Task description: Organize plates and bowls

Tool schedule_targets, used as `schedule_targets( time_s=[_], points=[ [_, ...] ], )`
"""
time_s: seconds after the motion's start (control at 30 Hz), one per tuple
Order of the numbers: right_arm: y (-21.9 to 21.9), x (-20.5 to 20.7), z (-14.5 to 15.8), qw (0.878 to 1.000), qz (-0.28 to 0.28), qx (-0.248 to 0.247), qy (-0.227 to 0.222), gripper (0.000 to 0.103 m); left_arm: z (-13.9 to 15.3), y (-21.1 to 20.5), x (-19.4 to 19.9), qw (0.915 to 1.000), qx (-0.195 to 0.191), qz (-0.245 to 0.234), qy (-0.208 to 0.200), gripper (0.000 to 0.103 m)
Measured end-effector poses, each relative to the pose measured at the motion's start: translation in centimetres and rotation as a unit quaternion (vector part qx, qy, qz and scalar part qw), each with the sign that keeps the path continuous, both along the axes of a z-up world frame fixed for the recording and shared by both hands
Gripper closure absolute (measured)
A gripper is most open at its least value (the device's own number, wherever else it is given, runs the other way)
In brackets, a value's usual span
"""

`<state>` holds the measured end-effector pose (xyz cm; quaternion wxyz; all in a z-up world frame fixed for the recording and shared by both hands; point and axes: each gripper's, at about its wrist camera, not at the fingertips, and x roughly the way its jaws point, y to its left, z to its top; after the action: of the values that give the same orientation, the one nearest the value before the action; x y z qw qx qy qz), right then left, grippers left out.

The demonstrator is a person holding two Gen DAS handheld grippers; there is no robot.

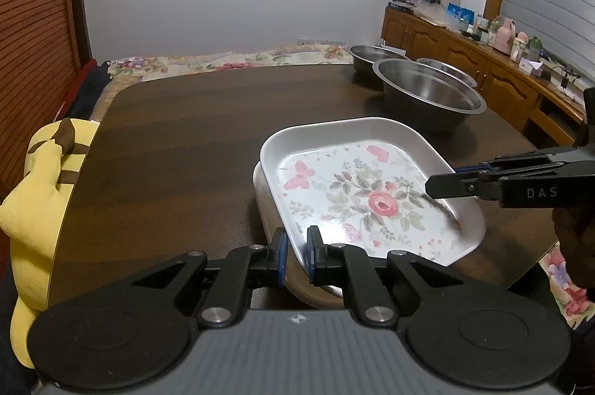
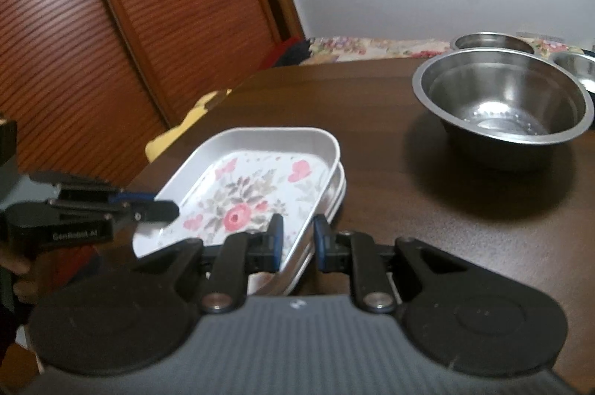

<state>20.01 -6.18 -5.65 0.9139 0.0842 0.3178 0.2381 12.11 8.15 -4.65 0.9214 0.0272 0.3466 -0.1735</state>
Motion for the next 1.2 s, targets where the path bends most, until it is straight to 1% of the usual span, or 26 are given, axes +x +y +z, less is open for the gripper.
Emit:
schedule_targets(
  time_s=[0.1,0.27,0.37,0.43,0.53,0.73,1.0,1.13,1.2],
  points=[
    [-0.3,-0.5,-0.6,1.000,-0.017,0.022,-0.013,0.084,-0.3,-0.1,-0.1,1.0000,-0.001,0.001,-0.003,0.091],
    [-1.1,-0.6,-1.9,0.997,-0.031,0.073,-0.013,0.082,-0.8,0.2,0.0,0.9999,-0.004,0.007,-0.006,0.091],
    [-1.3,-0.4,-2.0,0.996,-0.029,0.085,-0.013,0.081,-0.8,0.3,0.1,0.9999,-0.010,0.008,-0.004,0.091],
    [-1.2,-0.5,-1.9,0.996,-0.029,0.079,-0.018,0.081,-0.8,0.3,0.1,0.9999,-0.012,0.010,-0.004,0.091],
    [-0.8,-0.8,-1.5,0.997,-0.031,0.056,-0.033,0.080,-0.8,0.4,0.0,0.9998,-0.014,0.013,-0.005,0.091],
    [-0.7,-1.8,-0.9,0.998,-0.029,0.035,-0.052,0.079,-0.2,1.0,-0.3,0.9994,-0.012,0.023,-0.022,0.091],
    [0.1,-1.7,-0.9,0.998,-0.020,-0.003,-0.067,0.079,0.6,1.1,-0.1,0.9990,-0.021,0.028,-0.029,0.091],
    [0.5,-1.6,-1.2,0.998,-0.015,-0.015,-0.065,0.079,0.9,0.5,0.0,0.9988,-0.025,0.026,-0.034,0.091],
    [0.3,-1.7,-1.0,0.998,-0.016,-0.010,-0.067,0.079,1.0,0.2,0.1,0.9987,-0.028,0.023,-0.036,0.089]
  ],
)
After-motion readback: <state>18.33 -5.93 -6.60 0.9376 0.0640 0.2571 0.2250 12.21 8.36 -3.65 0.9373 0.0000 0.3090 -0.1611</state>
